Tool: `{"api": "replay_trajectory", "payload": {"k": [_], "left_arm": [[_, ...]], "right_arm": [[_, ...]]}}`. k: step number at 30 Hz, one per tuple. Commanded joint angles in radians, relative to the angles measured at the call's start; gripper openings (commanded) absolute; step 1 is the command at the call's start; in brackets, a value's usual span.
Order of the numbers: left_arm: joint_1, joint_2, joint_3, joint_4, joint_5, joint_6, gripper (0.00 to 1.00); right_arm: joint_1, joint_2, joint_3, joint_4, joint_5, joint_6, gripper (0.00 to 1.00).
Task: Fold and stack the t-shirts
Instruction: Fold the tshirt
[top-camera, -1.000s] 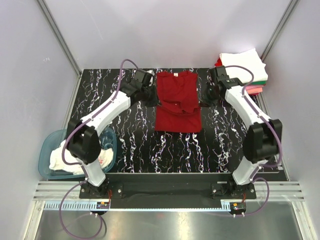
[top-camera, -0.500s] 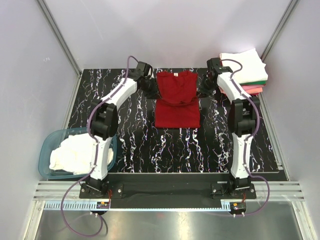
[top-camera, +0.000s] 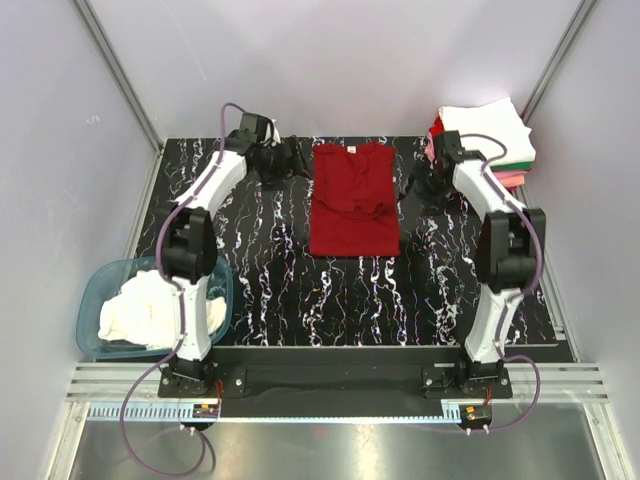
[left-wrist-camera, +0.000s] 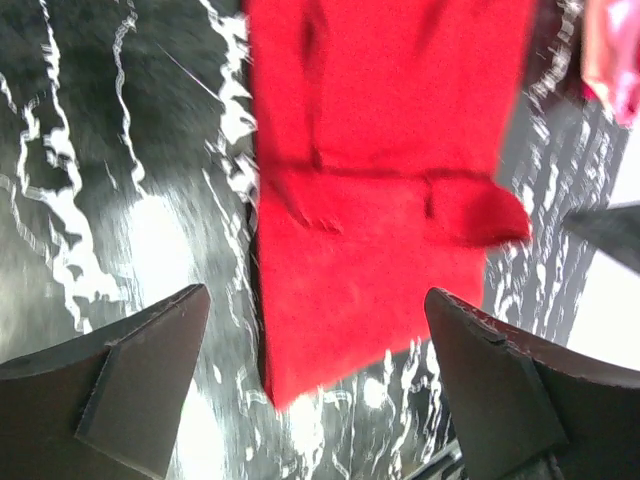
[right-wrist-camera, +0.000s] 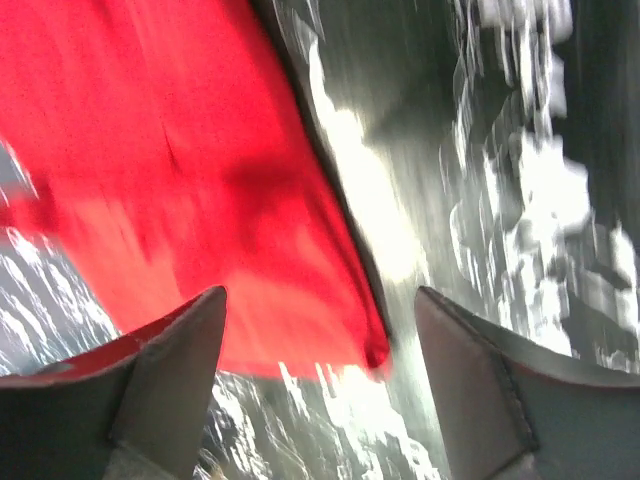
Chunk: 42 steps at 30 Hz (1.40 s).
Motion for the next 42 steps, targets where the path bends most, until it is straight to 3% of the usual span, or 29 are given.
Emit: {"api": "replay_trajectory", "payload": {"k": [1, 2, 5, 6, 12, 22, 26, 30, 34, 38, 42], "left_arm": [[-0.044, -0.139, -0.094, 0.068, -0.024, 0.082, 0.92], [-0.055, -0.156, -0.128, 0.08, -0.033, 0.09, 0.9], [-0.101, -0.201, -0.238, 0.139, -0.076, 0.1, 0.85], [-0.111, -0.198, -0.27, 0.156, -0.078, 0.094, 0.84], [-0.13, -0.087, -0.229, 0.182, -0.059, 0.065, 0.73], [-0.135, 0.114, -0.033, 0.156, -0.073, 0.061, 0.73], [-0.125, 0.239, 0.116, 0.122, -0.061, 0.054, 0.73], [-0.086, 0.35, 0.376, 0.091, -0.03, 0.015, 0.73], [-0.03, 0.35, 0.415, 0.133, -0.021, -0.085, 0.79], [-0.003, 0.174, 0.245, 0.209, -0.047, -0.084, 0.95], [-0.004, 0.048, 0.083, 0.22, -0.049, -0.065, 0.98]], "right_arm": [[0.048, -0.259, -0.243, 0.213, -0.029, 0.034, 0.77], [0.092, -0.283, -0.285, 0.244, -0.034, 0.034, 0.72], [0.154, -0.291, -0.355, 0.252, -0.04, 0.027, 0.69], [0.175, -0.259, -0.354, 0.252, -0.048, 0.03, 0.63], [0.197, -0.094, -0.232, 0.224, -0.071, 0.013, 0.57], [0.194, 0.141, 0.074, 0.105, -0.019, -0.052, 0.57], [0.153, 0.229, 0.2, 0.06, -0.017, -0.052, 0.58], [0.09, 0.34, 0.398, 0.005, -0.016, -0.009, 0.59], [0.045, 0.408, 0.578, -0.087, -0.011, 0.014, 0.64], [0.037, 0.281, 0.479, -0.02, 0.009, 0.014, 0.77], [0.037, 0.123, 0.219, 0.067, -0.023, 0.034, 0.83]]}}
